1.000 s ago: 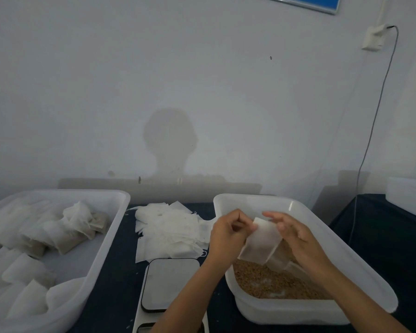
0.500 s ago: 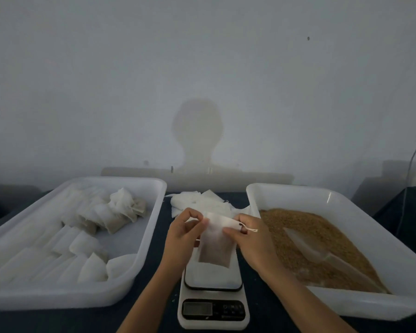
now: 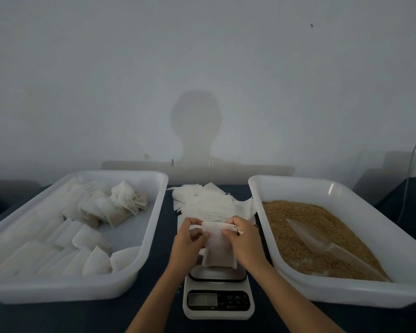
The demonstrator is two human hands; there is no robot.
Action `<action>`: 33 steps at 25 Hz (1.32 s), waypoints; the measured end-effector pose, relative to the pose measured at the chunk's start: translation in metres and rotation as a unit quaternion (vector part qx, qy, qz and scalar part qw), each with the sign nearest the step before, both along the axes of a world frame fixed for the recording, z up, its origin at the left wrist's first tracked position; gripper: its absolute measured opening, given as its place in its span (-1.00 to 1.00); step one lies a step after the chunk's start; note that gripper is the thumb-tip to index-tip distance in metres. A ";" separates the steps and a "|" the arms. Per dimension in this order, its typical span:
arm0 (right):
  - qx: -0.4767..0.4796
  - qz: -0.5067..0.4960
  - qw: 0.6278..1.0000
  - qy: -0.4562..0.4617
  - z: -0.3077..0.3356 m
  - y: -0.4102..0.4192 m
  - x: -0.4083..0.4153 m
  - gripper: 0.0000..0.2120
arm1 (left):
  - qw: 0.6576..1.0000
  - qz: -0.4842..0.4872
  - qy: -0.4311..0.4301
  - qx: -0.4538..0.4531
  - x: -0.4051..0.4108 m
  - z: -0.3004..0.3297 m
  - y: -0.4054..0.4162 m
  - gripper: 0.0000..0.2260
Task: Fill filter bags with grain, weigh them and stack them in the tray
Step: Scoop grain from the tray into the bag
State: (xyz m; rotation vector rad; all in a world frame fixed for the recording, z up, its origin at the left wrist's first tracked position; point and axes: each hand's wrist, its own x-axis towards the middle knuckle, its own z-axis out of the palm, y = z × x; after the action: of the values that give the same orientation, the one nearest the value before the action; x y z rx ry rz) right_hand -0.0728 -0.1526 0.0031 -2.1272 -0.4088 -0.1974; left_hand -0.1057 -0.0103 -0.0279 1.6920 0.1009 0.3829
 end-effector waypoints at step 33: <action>-0.063 -0.113 0.988 0.087 -0.020 0.004 0.027 -0.85 | 0.955 0.057 0.173 0.233 0.048 -0.015 0.008 -0.64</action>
State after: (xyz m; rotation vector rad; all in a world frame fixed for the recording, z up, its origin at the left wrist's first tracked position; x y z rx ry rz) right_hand -0.0455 -0.1483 -0.0174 -2.2939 -0.0778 -0.1164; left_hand -0.0582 -0.0027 -0.0432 2.2168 0.3940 0.1975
